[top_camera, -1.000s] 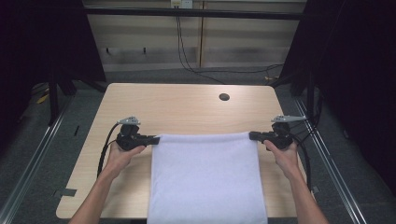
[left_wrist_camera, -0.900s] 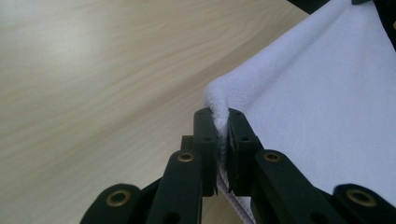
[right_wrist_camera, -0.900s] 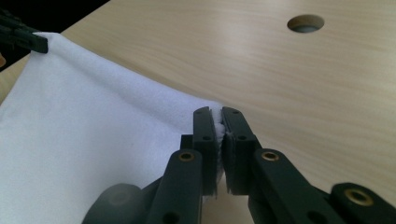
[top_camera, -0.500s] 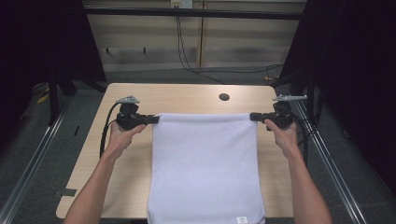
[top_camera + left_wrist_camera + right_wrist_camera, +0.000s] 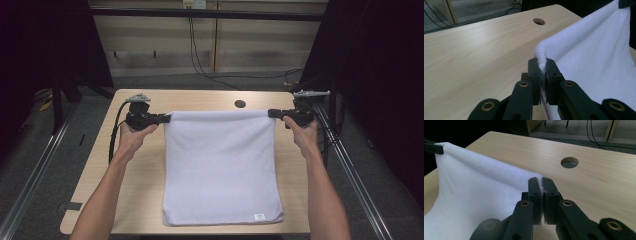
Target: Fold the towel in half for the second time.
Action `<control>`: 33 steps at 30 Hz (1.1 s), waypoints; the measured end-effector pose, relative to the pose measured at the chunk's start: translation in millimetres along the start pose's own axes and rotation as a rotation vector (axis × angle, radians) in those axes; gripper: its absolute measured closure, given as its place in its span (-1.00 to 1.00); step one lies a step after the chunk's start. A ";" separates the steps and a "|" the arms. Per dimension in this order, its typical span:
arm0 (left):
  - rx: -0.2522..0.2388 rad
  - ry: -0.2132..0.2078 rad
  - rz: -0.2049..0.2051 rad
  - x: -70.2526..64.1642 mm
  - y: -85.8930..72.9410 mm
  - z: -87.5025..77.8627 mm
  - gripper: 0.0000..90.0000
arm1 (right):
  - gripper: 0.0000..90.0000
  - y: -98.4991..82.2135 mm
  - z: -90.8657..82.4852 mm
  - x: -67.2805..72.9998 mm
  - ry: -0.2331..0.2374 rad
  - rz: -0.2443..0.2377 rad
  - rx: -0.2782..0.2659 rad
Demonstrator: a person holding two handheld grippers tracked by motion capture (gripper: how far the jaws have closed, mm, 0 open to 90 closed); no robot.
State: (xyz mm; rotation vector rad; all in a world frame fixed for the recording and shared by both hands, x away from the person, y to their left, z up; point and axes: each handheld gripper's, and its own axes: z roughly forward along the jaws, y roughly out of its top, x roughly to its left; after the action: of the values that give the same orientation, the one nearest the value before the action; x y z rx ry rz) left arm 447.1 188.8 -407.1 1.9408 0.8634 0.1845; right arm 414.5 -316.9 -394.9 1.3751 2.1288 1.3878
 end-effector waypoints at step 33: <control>-0.017 -0.160 0.092 -72.4 -78.8 -54.9 0.88 | 0.92 -88.4 -78.5 57.6 0.112 -0.152 0.025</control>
State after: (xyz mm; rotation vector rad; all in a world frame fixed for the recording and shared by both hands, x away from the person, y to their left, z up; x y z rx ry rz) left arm 329.5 204.1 -427.4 1.9515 0.6658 0.0889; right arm 284.3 -324.4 -411.3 1.1416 2.2759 1.4127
